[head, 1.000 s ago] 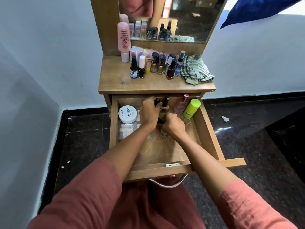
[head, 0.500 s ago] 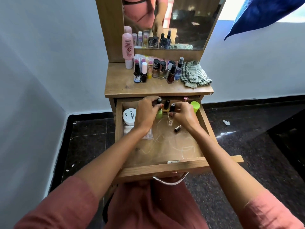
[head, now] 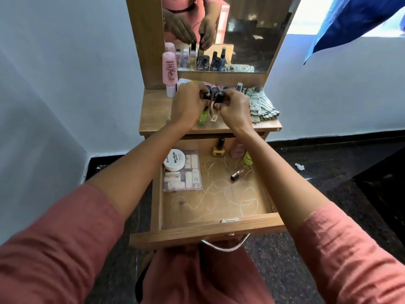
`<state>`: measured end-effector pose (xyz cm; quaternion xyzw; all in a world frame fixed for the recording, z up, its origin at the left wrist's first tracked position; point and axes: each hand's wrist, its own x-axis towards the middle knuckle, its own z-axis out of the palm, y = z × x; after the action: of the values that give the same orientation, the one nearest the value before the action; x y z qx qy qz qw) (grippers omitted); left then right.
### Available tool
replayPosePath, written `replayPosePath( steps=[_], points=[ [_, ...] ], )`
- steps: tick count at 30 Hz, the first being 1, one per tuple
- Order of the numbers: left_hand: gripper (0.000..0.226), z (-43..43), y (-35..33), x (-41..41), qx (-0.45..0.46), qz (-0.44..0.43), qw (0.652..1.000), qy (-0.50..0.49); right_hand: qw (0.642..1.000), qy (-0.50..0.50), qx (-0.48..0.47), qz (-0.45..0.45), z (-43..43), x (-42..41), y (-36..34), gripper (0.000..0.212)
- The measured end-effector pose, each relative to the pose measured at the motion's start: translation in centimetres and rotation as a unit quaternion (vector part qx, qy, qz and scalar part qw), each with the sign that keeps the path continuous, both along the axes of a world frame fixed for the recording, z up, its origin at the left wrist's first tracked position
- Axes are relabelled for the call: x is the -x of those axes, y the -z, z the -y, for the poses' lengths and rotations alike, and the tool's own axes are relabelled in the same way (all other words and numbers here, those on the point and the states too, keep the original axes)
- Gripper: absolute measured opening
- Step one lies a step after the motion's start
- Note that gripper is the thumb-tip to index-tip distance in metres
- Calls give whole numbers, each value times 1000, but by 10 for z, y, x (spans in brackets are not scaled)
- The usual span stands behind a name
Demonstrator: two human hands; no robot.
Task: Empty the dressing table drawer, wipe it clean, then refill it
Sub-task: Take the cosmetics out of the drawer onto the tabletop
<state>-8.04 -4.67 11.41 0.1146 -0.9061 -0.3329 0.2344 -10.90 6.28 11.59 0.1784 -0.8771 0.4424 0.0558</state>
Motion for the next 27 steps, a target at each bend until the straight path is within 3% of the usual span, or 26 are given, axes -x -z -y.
replayPosePath(
  steps=[9,16,24,27],
  points=[
    [27,15,3,23,72,9,997,-26,999,-13,-48,-2,20,19,13,34],
    [25,21,4,27,96,-7,994,-45,999,-29,-10,-12,26,27,16,22],
    [25,17,2,25,88,-22,995,-49,999,-32,-16,-3,11,21,15,39],
    [20,9,3,14,83,-61,994,-34,1000,-29,6,-4,-5,15,14,30]
  ],
)
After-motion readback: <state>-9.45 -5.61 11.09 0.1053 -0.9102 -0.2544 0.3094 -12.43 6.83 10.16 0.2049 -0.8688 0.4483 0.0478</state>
